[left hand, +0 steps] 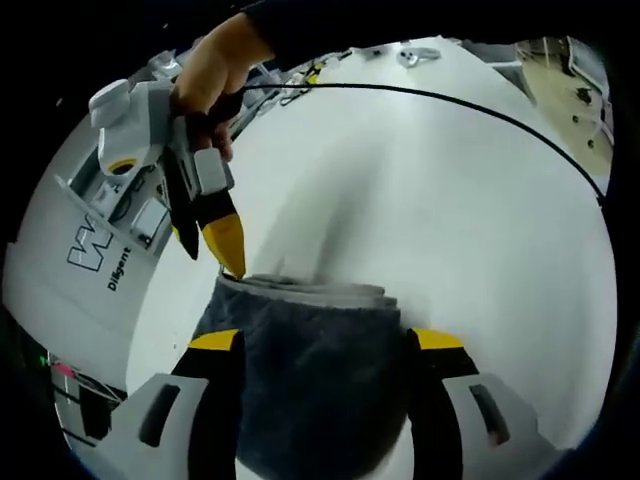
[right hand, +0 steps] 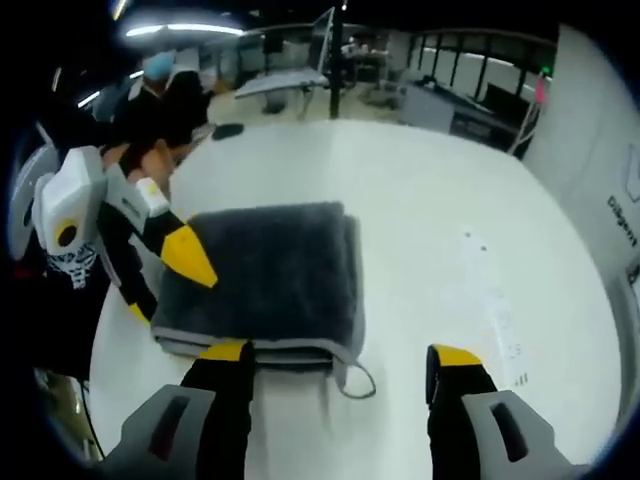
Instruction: Open the folded towel by lifting each exposed corner and separating the folded layers until the towel lies flat within the target outline without major curled edges
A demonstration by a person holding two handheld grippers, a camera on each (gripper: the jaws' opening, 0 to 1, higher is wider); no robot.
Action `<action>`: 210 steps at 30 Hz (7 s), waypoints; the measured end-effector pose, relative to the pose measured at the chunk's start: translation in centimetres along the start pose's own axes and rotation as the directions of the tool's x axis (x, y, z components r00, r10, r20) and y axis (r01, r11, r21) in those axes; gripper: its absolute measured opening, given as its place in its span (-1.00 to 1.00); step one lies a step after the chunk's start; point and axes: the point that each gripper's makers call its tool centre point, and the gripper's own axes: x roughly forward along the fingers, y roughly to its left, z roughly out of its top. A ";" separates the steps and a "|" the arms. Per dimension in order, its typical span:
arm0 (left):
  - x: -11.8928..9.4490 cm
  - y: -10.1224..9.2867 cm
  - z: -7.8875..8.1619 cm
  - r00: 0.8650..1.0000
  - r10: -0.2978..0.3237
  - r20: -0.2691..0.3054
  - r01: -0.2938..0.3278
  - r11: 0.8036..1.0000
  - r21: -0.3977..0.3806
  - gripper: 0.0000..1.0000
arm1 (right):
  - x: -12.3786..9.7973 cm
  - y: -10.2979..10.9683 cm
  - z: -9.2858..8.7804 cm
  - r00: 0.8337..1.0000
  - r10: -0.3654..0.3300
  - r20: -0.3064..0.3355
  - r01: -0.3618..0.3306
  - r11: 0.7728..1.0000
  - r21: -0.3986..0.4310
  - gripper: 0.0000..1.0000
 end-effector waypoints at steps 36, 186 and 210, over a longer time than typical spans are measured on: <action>1.5 0.0 1.0 0.996 0.081 -0.033 -0.079 0.996 0.050 -0.03 | 0.9 0.1 -0.5 0.998 0.059 0.002 -0.059 0.998 -0.005 -0.05; -4.7 6.8 3.6 0.913 0.356 0.200 -0.336 0.933 -0.130 -0.89 | -0.1 -1.6 2.3 1.000 -0.014 -0.011 0.015 1.000 0.023 -1.00; -6.4 8.2 3.7 0.882 0.415 0.225 -0.384 0.908 -0.170 -0.89 | -0.7 -0.8 3.2 0.999 -0.032 -0.010 0.032 0.999 0.032 -1.00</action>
